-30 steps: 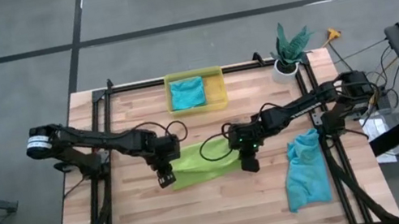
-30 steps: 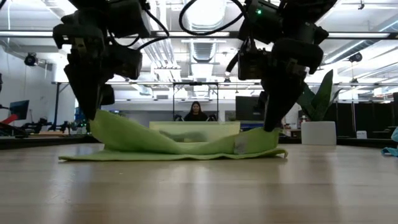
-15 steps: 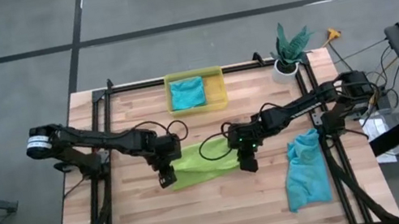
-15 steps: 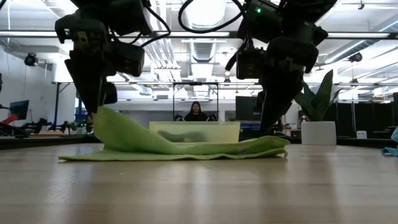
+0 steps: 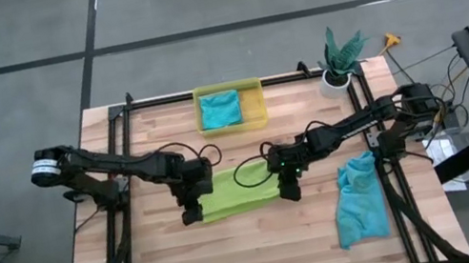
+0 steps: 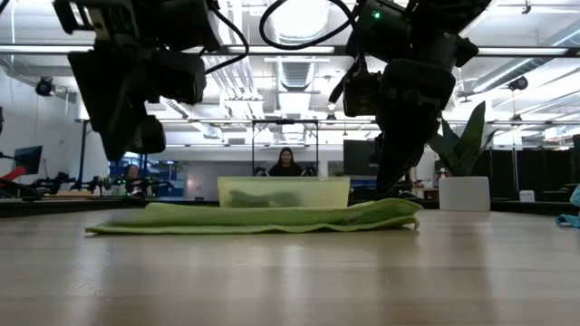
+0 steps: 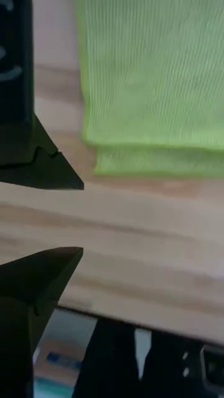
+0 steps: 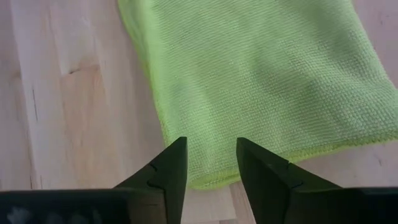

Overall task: Fold microfiber towels
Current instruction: Fold the green microfiber cloth

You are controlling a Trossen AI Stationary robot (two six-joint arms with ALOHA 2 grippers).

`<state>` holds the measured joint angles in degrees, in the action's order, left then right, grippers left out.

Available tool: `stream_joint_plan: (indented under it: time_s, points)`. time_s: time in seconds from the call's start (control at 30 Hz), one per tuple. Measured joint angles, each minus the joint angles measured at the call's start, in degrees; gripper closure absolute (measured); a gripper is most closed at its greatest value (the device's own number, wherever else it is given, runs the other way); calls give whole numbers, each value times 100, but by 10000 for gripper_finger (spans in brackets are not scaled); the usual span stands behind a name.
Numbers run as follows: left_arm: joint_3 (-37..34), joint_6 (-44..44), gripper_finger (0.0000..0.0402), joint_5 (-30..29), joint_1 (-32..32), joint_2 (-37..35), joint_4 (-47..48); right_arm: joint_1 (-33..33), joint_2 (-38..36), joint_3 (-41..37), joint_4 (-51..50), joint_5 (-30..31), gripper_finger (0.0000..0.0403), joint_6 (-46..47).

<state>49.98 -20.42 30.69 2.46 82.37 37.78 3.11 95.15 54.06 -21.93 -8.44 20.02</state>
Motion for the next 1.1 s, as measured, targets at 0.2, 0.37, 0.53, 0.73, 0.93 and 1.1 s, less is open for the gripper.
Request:
stream_joint_plan:
  time_s: [0.2,0.37,0.53,0.73,0.93,1.1]
  points:
    - [-9,103,258,127,0,-28,323,0,0,-2,33,149,281,370]
    - [-13,133,258,19,0,-28,378,0,0,-2,86,269,294,821]
    - [9,127,258,-241,0,-28,368,2,0,-4,304,266,308,852]
    - [-80,273,258,-472,118,0,-432,2,0,-3,455,259,311,910]
    - [-91,1222,275,-1394,382,-2,-739,13,-186,-7,422,163,312,1487]
    - [-264,1330,280,-1431,392,152,-857,41,-397,-7,417,89,313,1621]
